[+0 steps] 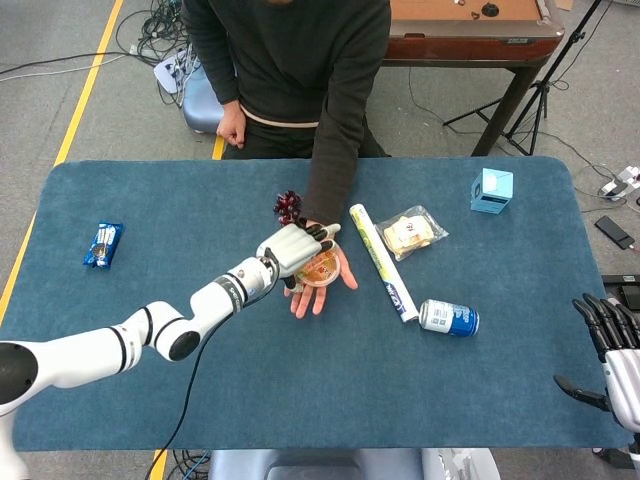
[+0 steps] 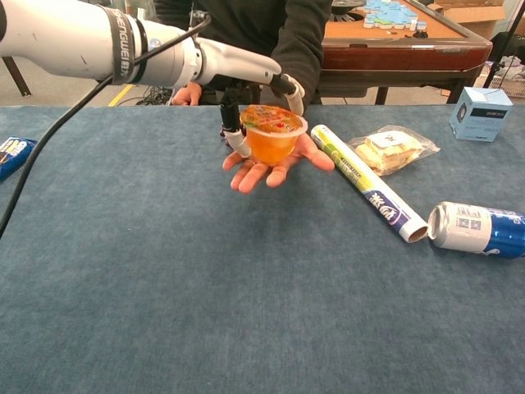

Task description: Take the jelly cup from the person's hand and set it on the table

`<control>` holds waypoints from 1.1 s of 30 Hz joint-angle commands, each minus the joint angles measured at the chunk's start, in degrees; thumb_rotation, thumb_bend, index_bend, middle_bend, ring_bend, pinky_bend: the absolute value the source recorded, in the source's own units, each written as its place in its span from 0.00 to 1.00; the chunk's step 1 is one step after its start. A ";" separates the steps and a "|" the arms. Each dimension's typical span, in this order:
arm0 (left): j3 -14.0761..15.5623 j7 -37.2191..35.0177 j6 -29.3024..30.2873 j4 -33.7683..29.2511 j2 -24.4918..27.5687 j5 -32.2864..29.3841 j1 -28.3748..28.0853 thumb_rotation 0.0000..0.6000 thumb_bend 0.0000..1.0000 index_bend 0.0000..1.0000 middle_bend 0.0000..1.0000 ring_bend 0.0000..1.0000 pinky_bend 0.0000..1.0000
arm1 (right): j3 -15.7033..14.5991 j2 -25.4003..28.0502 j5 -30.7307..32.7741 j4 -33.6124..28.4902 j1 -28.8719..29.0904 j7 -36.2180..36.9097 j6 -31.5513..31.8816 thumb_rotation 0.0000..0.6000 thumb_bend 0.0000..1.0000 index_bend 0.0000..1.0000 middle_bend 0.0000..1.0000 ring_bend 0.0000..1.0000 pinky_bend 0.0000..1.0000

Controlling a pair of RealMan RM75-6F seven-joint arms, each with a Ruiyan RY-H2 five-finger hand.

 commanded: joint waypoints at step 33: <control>-1.43 -17.93 10.70 -4.09 7.44 11.24 10.69 1.00 0.14 0.48 0.31 0.46 0.48 | 0.15 -0.52 -0.61 -0.03 0.07 -0.05 -0.18 1.00 0.06 0.02 0.04 0.00 0.06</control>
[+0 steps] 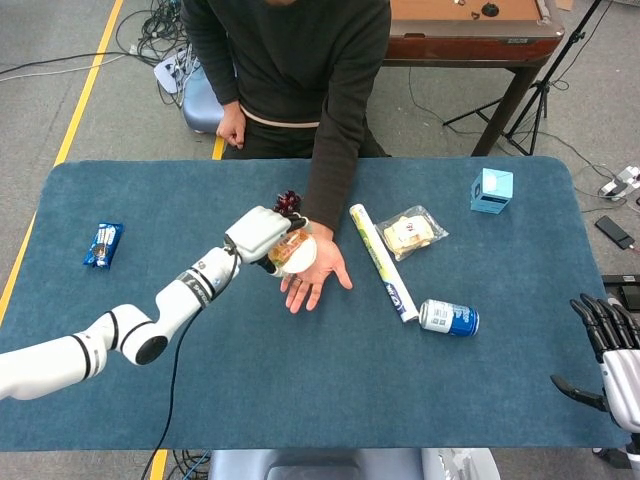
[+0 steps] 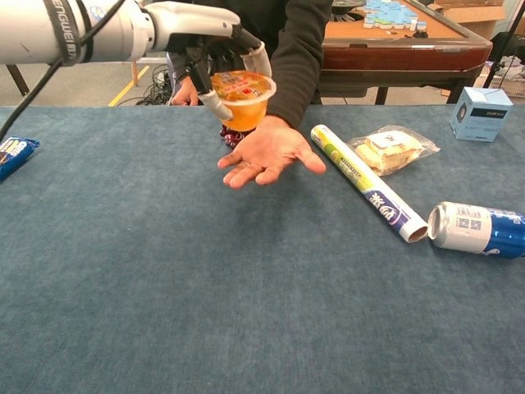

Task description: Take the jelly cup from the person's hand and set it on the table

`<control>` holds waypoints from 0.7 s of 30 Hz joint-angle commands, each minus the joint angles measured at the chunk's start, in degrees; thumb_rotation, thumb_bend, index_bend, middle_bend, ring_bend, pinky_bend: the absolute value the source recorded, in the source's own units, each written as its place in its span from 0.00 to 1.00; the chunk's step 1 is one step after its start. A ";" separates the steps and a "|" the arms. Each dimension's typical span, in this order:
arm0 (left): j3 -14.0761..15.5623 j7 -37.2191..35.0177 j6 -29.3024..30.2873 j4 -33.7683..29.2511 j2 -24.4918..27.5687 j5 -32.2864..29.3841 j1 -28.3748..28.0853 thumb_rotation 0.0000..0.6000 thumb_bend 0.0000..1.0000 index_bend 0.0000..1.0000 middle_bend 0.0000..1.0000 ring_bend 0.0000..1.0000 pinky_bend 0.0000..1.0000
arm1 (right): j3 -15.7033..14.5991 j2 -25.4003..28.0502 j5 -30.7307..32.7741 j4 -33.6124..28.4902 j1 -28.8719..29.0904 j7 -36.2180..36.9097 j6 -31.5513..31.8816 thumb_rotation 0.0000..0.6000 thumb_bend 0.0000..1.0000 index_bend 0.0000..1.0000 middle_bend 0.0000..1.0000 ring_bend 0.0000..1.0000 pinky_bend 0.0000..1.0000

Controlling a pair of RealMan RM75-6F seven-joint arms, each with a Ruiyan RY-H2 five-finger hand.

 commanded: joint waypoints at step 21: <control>6.90 -1.00 0.21 11.49 -3.23 1.42 8.40 1.00 0.14 0.47 0.31 0.43 0.48 | -0.24 0.10 -0.62 -1.44 0.52 -1.77 -0.72 1.00 0.06 0.02 0.04 0.00 0.06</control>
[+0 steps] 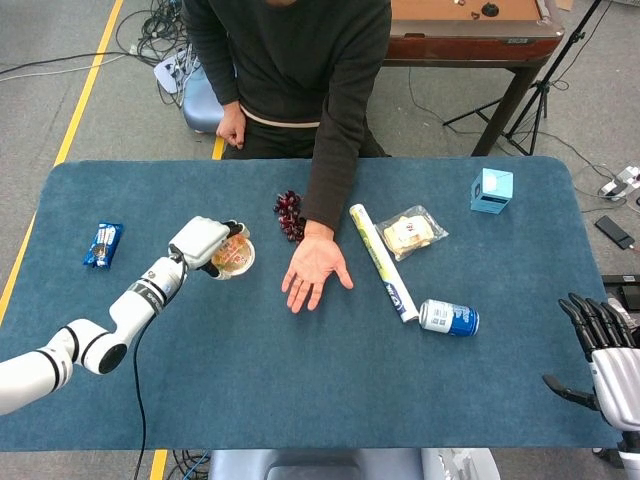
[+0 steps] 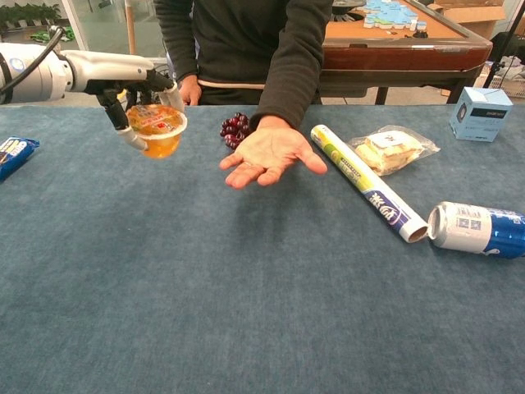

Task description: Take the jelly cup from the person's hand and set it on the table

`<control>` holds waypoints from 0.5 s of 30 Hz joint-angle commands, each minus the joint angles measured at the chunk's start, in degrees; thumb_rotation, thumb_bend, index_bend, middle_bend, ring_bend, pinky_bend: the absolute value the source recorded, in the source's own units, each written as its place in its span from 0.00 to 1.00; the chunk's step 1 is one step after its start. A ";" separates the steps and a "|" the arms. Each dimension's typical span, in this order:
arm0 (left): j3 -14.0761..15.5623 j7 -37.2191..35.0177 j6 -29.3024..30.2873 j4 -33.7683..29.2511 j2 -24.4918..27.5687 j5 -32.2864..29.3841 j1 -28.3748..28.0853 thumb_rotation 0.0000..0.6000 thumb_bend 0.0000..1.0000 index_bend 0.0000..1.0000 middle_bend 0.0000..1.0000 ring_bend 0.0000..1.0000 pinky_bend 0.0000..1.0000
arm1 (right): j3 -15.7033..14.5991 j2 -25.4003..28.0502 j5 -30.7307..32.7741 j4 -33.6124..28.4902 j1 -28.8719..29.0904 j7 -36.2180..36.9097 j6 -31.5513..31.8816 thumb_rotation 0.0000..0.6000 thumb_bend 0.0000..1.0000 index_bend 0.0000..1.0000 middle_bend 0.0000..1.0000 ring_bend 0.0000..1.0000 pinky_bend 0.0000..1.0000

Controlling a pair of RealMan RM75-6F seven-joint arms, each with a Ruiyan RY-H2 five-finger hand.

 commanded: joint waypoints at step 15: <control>0.97 0.17 -3.80 13.52 -10.27 -0.78 1.44 1.00 0.14 0.24 0.15 0.21 0.34 | -0.07 -0.09 0.41 0.08 -0.35 0.17 0.31 1.00 0.06 0.02 0.04 0.00 0.06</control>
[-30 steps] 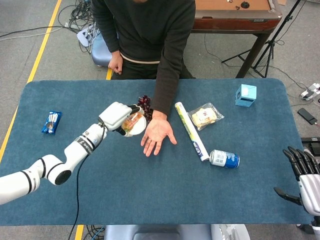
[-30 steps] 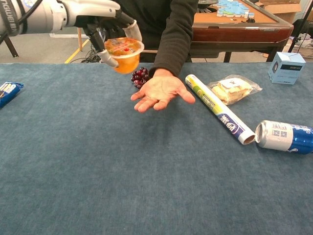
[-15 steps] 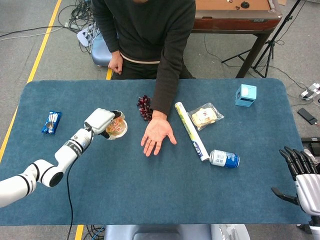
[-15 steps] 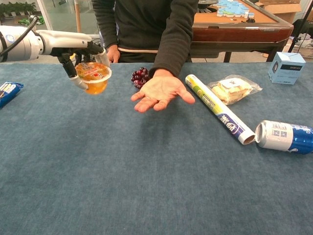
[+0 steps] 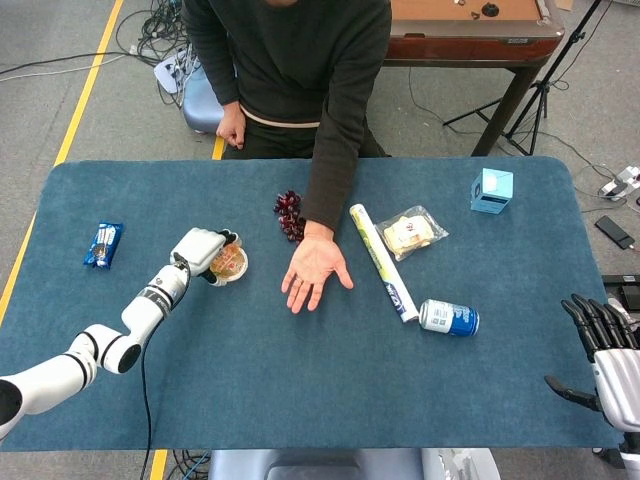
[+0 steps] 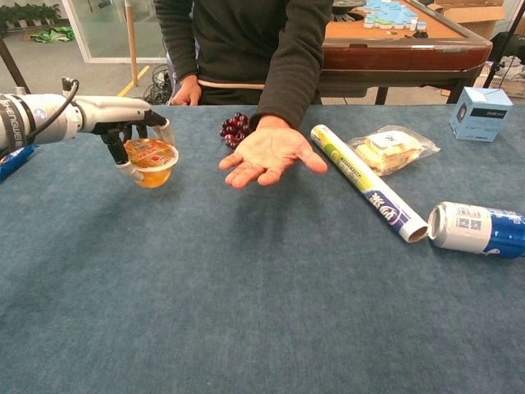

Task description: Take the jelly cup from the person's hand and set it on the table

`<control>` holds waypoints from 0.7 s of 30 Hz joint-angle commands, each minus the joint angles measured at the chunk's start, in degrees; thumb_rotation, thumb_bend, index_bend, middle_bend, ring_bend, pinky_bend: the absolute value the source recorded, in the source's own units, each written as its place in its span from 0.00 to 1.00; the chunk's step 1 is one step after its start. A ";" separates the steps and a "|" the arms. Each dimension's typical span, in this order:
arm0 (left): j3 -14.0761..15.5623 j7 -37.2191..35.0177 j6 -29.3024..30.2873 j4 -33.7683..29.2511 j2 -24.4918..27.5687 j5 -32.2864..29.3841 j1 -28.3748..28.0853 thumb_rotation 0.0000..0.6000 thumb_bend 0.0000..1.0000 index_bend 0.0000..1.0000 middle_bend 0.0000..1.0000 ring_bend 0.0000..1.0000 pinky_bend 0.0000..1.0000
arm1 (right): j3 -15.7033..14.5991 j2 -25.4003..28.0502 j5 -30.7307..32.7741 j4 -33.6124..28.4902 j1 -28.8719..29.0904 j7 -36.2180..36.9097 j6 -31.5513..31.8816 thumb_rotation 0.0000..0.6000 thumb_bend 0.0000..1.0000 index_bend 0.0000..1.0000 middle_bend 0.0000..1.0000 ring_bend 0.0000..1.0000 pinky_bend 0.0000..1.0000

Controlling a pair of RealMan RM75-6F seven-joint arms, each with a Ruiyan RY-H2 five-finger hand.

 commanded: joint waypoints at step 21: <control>-3.95 5.93 8.48 -16.77 12.07 -6.90 6.54 1.00 0.14 0.00 0.00 0.00 0.13 | -0.16 -0.34 -0.80 1.49 -0.81 2.30 1.60 1.00 0.06 0.02 0.04 0.00 0.06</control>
